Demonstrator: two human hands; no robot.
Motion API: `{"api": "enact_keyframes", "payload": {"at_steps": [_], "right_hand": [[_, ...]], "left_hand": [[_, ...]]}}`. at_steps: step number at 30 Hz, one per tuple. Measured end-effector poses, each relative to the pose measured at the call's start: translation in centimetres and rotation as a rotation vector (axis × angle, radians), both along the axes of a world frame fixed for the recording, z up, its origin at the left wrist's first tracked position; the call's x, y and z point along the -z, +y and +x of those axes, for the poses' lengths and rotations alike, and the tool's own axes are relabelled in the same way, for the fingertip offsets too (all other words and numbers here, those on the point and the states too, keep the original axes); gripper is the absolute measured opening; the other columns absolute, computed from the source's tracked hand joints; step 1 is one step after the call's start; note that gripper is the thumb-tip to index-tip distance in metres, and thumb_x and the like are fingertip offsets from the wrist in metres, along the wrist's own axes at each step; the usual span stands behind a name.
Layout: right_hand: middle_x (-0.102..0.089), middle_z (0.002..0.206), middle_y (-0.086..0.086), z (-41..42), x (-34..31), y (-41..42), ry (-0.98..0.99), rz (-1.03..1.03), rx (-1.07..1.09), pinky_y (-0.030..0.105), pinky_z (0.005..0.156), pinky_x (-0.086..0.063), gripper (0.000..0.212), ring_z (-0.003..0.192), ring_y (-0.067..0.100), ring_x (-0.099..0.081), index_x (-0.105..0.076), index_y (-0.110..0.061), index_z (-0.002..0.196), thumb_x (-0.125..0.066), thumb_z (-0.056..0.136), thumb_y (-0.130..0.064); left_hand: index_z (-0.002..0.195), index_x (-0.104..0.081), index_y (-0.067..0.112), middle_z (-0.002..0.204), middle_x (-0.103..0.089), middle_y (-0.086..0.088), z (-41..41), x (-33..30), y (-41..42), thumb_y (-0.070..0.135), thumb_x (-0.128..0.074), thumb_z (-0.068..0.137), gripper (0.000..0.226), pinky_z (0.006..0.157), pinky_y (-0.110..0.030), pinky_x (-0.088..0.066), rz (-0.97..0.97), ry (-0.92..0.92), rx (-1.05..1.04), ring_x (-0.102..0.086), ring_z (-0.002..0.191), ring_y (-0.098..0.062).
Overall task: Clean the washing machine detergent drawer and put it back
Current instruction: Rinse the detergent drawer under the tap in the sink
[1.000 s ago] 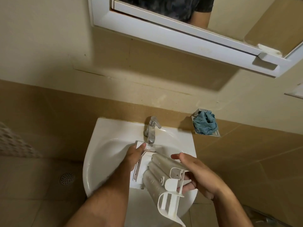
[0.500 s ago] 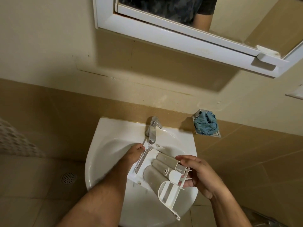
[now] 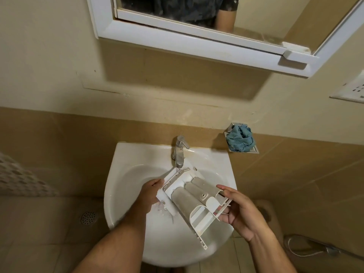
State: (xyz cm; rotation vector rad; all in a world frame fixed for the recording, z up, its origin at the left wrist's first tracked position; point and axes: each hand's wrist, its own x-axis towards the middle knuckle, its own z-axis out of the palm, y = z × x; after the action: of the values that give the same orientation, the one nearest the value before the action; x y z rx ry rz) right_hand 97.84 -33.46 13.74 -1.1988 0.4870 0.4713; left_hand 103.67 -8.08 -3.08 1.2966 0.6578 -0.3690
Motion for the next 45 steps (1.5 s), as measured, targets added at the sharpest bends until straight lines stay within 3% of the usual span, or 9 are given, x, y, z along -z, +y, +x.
{"api": "enact_keyframes", "payload": {"at_steps": [6, 10, 13, 20, 24, 28, 33, 39, 45], "right_hand": [[-0.063, 0.117, 0.027, -2.7, 2.5, 0.1, 0.036, 0.228, 0.157, 0.05, 0.071, -0.06, 0.04, 0.085, 0.039, -0.071, -0.059, -0.001, 0.125, -0.058, 0.086, -0.015], [-0.061, 0.123, 0.028, -4.1, 3.6, -0.1, 0.059, 0.316, 0.199, 0.054, 0.077, -0.058, 0.042, 0.09, 0.041, -0.07, -0.055, -0.006, 0.127, -0.059, 0.086, -0.01], [-0.063, 0.118, 0.024, -4.1, 3.4, -0.6, 0.149, 0.272, 0.129, 0.059, 0.083, -0.053, 0.047, 0.091, 0.041, -0.069, -0.055, -0.008, 0.125, -0.063, 0.079, -0.009], [-0.072, 0.105, 0.01, -1.6, 1.7, -0.3, 0.21, -0.16, -0.267, 0.052, 0.082, -0.057, 0.06, 0.094, 0.025, -0.07, -0.071, -0.02, 0.116, -0.059, 0.082, -0.067], [-0.066, 0.085, 0.009, -0.3, 1.4, 1.1, 0.292, -0.217, -0.405, 0.039, 0.061, -0.057, 0.061, 0.07, 0.023, -0.063, -0.071, -0.017, 0.102, -0.065, 0.075, -0.072], [-0.061, 0.07, 0.009, -0.6, 2.1, 2.0, 0.442, -0.195, -0.383, 0.022, 0.042, -0.036, 0.045, 0.053, 0.021, -0.052, -0.07, -0.019, 0.076, -0.077, 0.064, -0.061], [-0.044, 0.061, 0.005, -1.5, 3.4, 2.6, 0.563, 0.011, -0.175, 0.015, 0.036, -0.028, 0.047, 0.04, 0.014, -0.039, -0.057, -0.011, 0.065, -0.078, 0.037, -0.043], [-0.043, 0.073, 0.01, -1.2, 3.6, 3.6, 0.559, 0.238, 0.083, 0.015, 0.036, -0.035, 0.051, 0.041, 0.015, -0.039, -0.07, -0.001, 0.071, -0.069, 0.052, -0.048], [-0.054, 0.087, 0.02, -1.0, 2.7, 5.2, 0.579, 0.274, 0.139, 0.024, 0.038, -0.049, 0.056, 0.043, 0.022, -0.051, -0.061, -0.005, 0.098, -0.06, 0.075, -0.057]], "left_hand": [[0.107, -0.056, 0.025, 0.103, -0.062, -0.003, -0.3, -0.7, -1.0, 0.034, -0.053, 0.1, 0.012, 0.069, -0.033, -0.049, -0.243, 0.07, -0.106, -0.061, 0.092, -0.022], [0.128, -0.054, 0.014, 0.097, -0.056, -0.003, 1.6, -1.4, -1.5, 0.022, -0.046, 0.104, 0.026, 0.072, -0.031, -0.043, -0.024, -0.041, -0.071, -0.051, 0.084, -0.019], [0.138, -0.049, 0.011, 0.121, -0.055, -0.006, 3.0, -2.1, -1.9, 0.02, -0.043, 0.104, 0.036, 0.104, -0.041, -0.043, 0.173, -0.056, -0.01, -0.053, 0.111, -0.026], [0.09, -0.058, 0.008, 0.082, -0.055, -0.007, 4.3, -2.5, -2.1, 0.015, -0.048, 0.1, 0.016, 0.075, -0.028, -0.038, 0.332, -0.165, 0.068, -0.048, 0.082, -0.021], [0.089, -0.063, 0.004, 0.082, -0.057, -0.004, 5.0, -2.9, -2.1, 0.014, -0.053, 0.099, 0.017, 0.078, -0.028, -0.037, 0.398, -0.194, 0.196, -0.05, 0.085, -0.02], [0.077, -0.058, 0.009, 0.073, -0.05, -0.003, 5.2, -3.0, -2.0, 0.015, -0.056, 0.098, 0.022, 0.075, -0.029, -0.035, 0.413, -0.204, 0.293, -0.045, 0.077, -0.02], [0.106, -0.068, 0.011, 0.1, -0.063, -0.005, 5.0, -3.6, -1.5, 0.018, -0.053, 0.1, 0.018, 0.082, -0.026, -0.041, 0.275, -0.18, 0.292, -0.056, 0.092, -0.019], [0.112, -0.064, 0.012, 0.11, -0.071, -0.008, 3.6, -3.7, 0.3, 0.024, -0.05, 0.102, 0.021, 0.081, -0.034, -0.054, -0.034, 0.007, 0.276, -0.07, 0.092, -0.023], [0.139, -0.044, 0.014, 0.138, -0.054, -0.014, 1.9, -2.9, -1.8, 0.028, -0.046, 0.104, 0.037, 0.095, -0.042, -0.047, -0.117, 0.03, 0.228, -0.058, 0.116, -0.031]]}}
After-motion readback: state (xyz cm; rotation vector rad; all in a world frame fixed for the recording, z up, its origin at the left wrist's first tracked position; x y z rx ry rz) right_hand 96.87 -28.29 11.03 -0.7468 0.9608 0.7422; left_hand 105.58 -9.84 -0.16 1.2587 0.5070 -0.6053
